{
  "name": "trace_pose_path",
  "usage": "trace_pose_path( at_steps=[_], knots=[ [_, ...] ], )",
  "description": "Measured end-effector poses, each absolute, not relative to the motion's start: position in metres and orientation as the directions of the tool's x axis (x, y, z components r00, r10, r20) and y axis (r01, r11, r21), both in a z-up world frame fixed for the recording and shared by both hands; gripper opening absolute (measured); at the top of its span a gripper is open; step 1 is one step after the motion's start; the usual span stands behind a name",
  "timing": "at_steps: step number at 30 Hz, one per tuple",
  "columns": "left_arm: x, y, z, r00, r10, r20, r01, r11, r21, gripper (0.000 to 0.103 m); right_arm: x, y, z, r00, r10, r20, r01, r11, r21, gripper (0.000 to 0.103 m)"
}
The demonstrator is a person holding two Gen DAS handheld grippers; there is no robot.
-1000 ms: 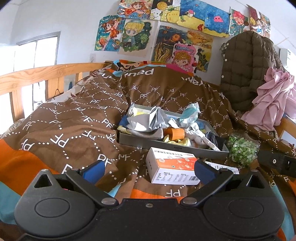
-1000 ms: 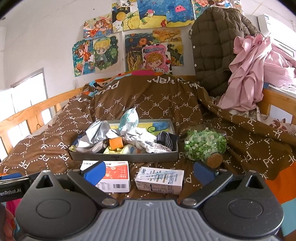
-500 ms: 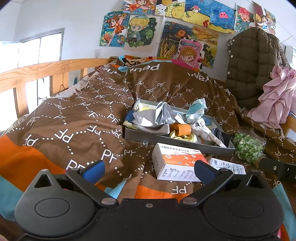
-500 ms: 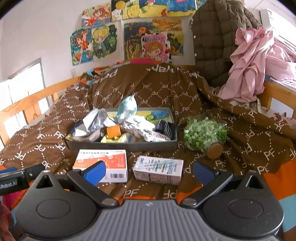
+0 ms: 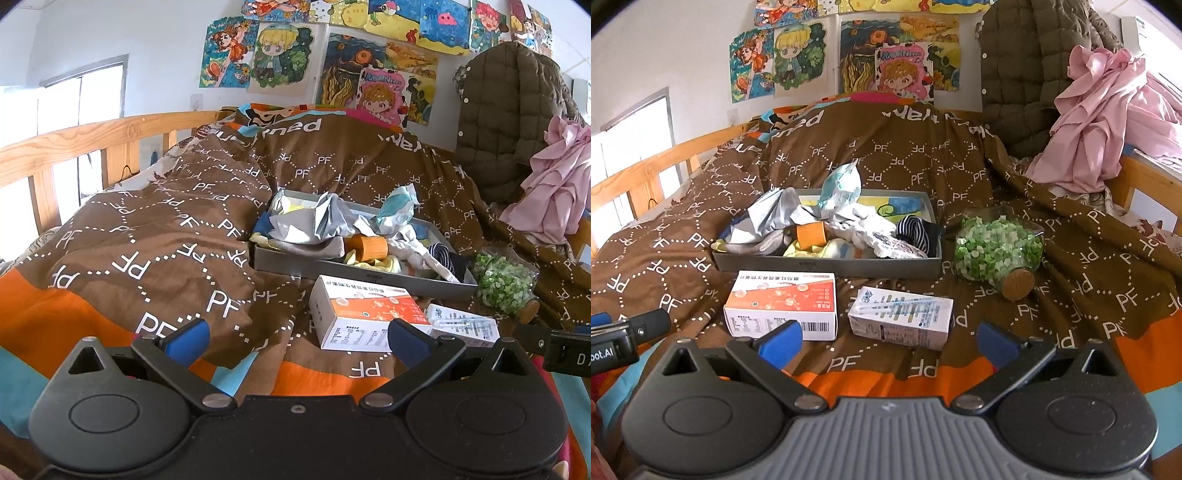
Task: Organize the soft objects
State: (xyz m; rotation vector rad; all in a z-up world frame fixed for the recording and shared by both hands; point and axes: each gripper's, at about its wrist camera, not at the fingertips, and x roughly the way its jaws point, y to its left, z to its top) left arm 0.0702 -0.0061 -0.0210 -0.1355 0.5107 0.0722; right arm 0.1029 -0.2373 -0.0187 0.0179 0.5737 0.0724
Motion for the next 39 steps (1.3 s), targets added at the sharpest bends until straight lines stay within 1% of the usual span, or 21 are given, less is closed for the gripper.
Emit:
trace_pose_path(
  at_steps=[15,24,39],
  knots=[
    [0.073,-0.006,-0.024,0.858,0.05,-0.511,-0.117,0.988,-0.1,0.102,0.109,-0.23,-0.026,0.815,0.057,-0.576,-0.062,0.998,0.012,0.103],
    [0.073,-0.005,-0.025,0.852,0.061,-0.519,-0.13,0.987,-0.098,0.102,0.109,-0.229,-0.026,0.827,0.046,-0.561,-0.048,0.999,0.011,0.103],
    [0.074,-0.003,-0.027,0.846,0.069,-0.529,-0.142,0.985,-0.099,0.102,0.111,-0.226,-0.031,0.821,0.045,-0.57,-0.049,0.999,0.007,0.103]
  ],
)
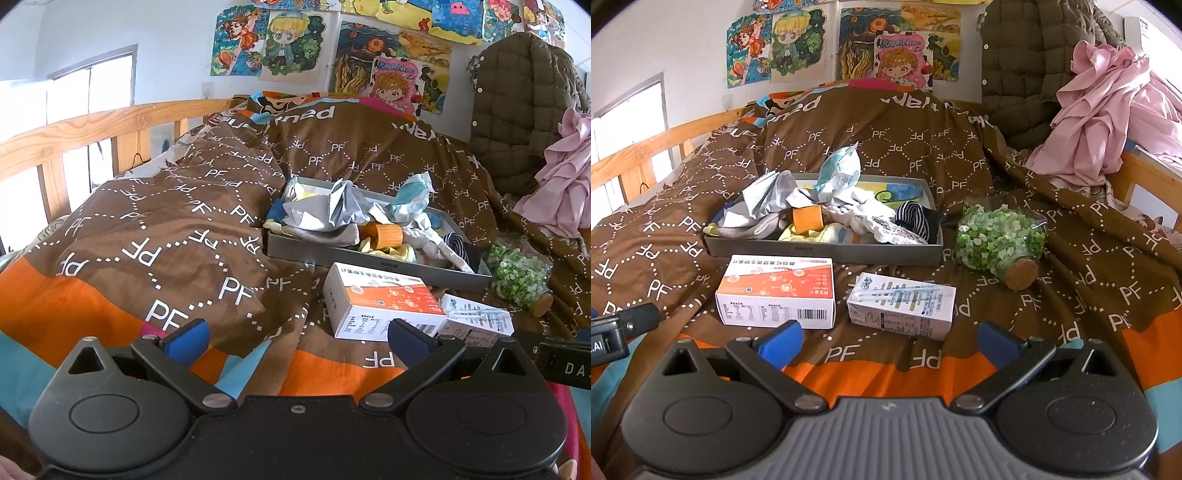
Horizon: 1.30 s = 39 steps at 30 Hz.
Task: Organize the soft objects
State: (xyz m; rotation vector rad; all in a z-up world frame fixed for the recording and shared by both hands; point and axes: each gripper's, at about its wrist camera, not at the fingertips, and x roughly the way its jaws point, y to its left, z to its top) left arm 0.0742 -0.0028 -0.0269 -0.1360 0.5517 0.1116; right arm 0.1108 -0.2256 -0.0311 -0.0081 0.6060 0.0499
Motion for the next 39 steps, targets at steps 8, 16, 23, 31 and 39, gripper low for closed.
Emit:
trace_pose_path(
  at_steps=[8,16,23,31,39],
  knots=[
    [0.0751,-0.0028,-0.0281,0.837,0.082,-0.54,-0.156,0.984,-0.091,0.102,0.1129,-0.2254,-0.0343,0.817,0.047,-0.575,-0.046,0.999,0.016,0.103],
    [0.0766,-0.0033,-0.0296,0.827,0.097,-0.554,-0.169,0.982,-0.081,0.102,0.1147,-0.2239,-0.0369,0.81,0.046,-0.584,-0.05,0.999,0.009,0.103],
    [0.0781,-0.0015,-0.0313,0.814,0.114,-0.57,-0.187,0.98,-0.072,0.102,0.1147,-0.221,-0.0379,0.808,0.049,-0.587,-0.061,0.998,0.0,0.103],
    [0.0789,-0.0022,-0.0316,0.811,0.118,-0.573,-0.19,0.979,-0.068,0.102,0.1151,-0.2207,-0.038,0.807,0.049,-0.588,-0.061,0.998,0.0,0.103],
    [0.0791,-0.002,-0.0326,0.807,0.12,-0.578,-0.193,0.979,-0.066,0.102,0.115,-0.2205,-0.038,0.807,0.049,-0.588,-0.061,0.998,0.0,0.103]
  ],
)
